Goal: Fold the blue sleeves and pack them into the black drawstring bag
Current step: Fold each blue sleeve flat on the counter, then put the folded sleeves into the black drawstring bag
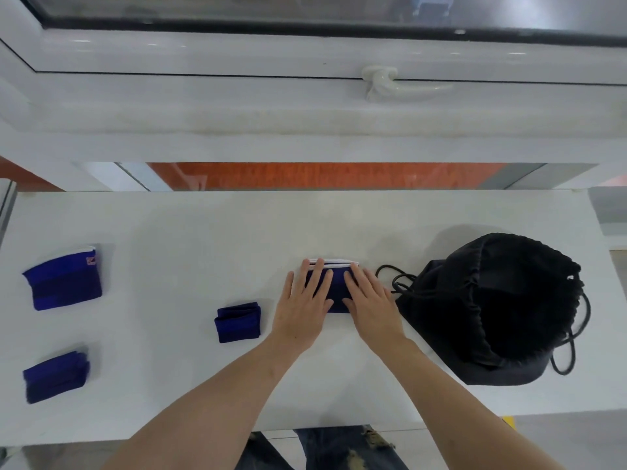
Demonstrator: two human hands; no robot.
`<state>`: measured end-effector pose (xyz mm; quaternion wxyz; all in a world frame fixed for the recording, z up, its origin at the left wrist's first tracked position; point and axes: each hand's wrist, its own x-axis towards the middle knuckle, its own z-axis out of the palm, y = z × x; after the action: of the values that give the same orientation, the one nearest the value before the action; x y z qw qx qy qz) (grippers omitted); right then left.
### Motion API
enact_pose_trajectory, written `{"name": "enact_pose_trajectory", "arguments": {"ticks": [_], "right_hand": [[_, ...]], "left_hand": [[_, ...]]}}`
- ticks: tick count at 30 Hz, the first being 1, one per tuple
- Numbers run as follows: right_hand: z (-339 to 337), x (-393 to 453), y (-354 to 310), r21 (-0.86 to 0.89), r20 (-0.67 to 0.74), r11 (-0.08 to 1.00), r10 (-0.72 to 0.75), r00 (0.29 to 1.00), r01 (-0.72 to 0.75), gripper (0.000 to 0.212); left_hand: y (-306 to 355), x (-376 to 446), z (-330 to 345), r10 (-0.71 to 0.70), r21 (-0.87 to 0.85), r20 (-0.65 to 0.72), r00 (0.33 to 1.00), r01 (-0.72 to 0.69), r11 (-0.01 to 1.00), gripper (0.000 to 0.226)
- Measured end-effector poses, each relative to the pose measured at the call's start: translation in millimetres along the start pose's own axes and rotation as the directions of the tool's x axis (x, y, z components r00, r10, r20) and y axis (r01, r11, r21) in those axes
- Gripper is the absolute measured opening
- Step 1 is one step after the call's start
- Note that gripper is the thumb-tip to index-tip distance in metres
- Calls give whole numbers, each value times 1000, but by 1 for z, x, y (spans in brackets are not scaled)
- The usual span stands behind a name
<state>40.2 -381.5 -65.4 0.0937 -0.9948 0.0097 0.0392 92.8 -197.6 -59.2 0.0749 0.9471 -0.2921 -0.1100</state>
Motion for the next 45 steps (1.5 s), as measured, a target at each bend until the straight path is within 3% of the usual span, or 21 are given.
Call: {"name": "enact_pose_trajectory", "arguments": {"ticks": [15,20,23,30,35,42,45], "right_hand": [[-14,4,-17,-17,107,995,95,990,-94,51],[-35,1,-47,42,-104,998,47,993,-43,42],[-34,-1,-77,147,-129,989,-9,992,29,40],[-25,8,-161,261,113,957,-160,981,126,49],[-12,17,-200,269,348,961,-163,923,68,63],[7,17,-253,222,363,973,-142,921,63,54],[11,16,-288,190,361,977,-162,919,98,50]], "left_hand": [[-4,0,-6,-6,-22,149,989,9,1000,63],[-20,-24,-44,-106,-183,-20,994,101,978,47],[-43,-51,-52,-204,-223,-110,973,176,959,45],[-94,-111,-62,-352,-244,-103,930,319,916,50],[-130,-155,-54,-457,-267,-45,888,430,862,42],[-181,-216,-55,-547,-261,-6,837,526,809,45],[-209,-241,-62,-619,-293,-10,786,589,753,45]]}}
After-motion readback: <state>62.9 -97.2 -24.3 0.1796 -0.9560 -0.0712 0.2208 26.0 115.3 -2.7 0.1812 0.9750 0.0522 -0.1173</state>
